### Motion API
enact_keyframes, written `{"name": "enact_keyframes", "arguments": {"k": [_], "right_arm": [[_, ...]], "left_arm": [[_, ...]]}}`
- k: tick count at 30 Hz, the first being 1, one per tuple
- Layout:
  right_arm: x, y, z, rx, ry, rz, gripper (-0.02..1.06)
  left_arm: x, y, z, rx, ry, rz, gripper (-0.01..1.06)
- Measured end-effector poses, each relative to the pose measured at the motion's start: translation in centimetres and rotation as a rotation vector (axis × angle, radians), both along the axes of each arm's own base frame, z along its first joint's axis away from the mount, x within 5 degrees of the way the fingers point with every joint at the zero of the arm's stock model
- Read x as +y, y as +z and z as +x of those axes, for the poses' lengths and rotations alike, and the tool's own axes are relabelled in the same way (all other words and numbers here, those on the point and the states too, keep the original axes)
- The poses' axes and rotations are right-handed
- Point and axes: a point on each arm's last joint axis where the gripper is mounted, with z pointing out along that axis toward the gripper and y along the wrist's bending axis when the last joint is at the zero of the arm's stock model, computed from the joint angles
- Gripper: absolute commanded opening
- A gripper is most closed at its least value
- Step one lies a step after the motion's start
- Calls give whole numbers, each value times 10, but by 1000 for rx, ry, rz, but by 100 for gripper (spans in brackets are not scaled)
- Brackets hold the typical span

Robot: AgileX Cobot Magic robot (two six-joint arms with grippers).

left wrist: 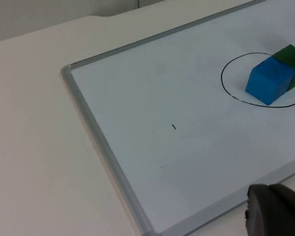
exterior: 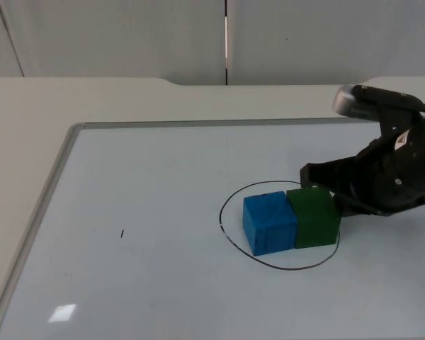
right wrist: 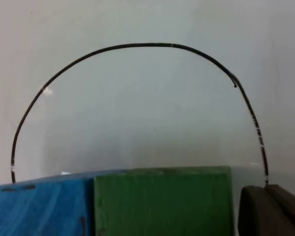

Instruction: Push the two cubes into the marked area.

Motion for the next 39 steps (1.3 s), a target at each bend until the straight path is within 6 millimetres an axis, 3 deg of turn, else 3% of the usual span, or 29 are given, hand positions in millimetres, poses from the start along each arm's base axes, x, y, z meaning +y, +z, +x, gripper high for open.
{"name": "enact_keyframes", "arguments": {"k": [8,10,13,14,18,19,24,25,27,30,39], "right_arm": [[-1,3,-1,-18,69,-43,0],[-1,14,-2,-41,110,-61,0],[-4,46,-5,-119,161,-73,0],[-4,46,-5,-119,161,-73,0],[-11,106,-18,-275,200,-64,0],[-11,106,-18,-275,200,-64,0],[-27,185,-50,-502,204,-18,0],[-27,185,-50,-502,204,-18,0],[-37,216,-70,-594,203,2,0],[-47,239,-90,-667,207,12,0],[-70,274,-137,-785,239,-12,0]], "left_arm": [[0,0,0,0,0,0,0],[0,0,0,0,0,0,0],[0,0,0,0,0,0,0],[0,0,0,0,0,0,0],[0,0,0,0,0,0,0],[0,0,0,0,0,0,0],[0,0,0,0,0,0,0],[0,0,0,0,0,0,0],[0,0,0,0,0,0,0],[0,0,0,0,0,0,0],[0,0,0,0,0,0,0]]}}
